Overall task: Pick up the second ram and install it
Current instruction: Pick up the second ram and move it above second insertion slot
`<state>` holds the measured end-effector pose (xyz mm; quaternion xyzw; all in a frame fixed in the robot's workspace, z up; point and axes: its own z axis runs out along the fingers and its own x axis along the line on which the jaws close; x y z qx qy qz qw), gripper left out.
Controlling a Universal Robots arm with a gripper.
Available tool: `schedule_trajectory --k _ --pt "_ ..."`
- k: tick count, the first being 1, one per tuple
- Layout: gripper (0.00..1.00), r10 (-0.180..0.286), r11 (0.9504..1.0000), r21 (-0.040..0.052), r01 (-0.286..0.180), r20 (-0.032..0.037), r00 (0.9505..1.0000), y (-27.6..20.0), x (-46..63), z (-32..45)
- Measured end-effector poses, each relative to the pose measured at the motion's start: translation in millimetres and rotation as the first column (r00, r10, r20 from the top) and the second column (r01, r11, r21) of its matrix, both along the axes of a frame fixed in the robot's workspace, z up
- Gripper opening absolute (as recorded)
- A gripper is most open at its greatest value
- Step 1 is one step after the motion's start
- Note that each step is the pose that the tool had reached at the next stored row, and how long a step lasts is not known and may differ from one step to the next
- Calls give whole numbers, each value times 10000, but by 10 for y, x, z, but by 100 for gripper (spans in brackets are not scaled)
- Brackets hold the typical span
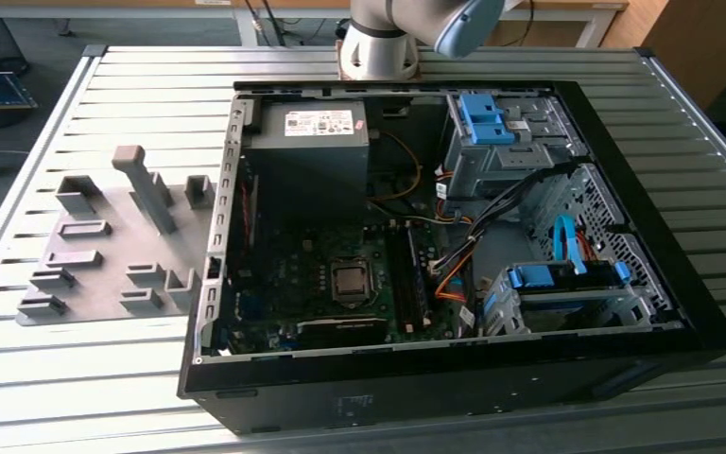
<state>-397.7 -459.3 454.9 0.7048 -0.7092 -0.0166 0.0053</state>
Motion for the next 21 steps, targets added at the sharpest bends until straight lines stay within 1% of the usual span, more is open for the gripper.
schedule_trajectory --k 10,15,21 --pt "14 -1 10000 0 1 0 10000 0 184 0" --pt "14 -1 10000 0 1 0 10000 0 302 -1" --pt "14 -1 10000 0 1 0 10000 0 470 -3"
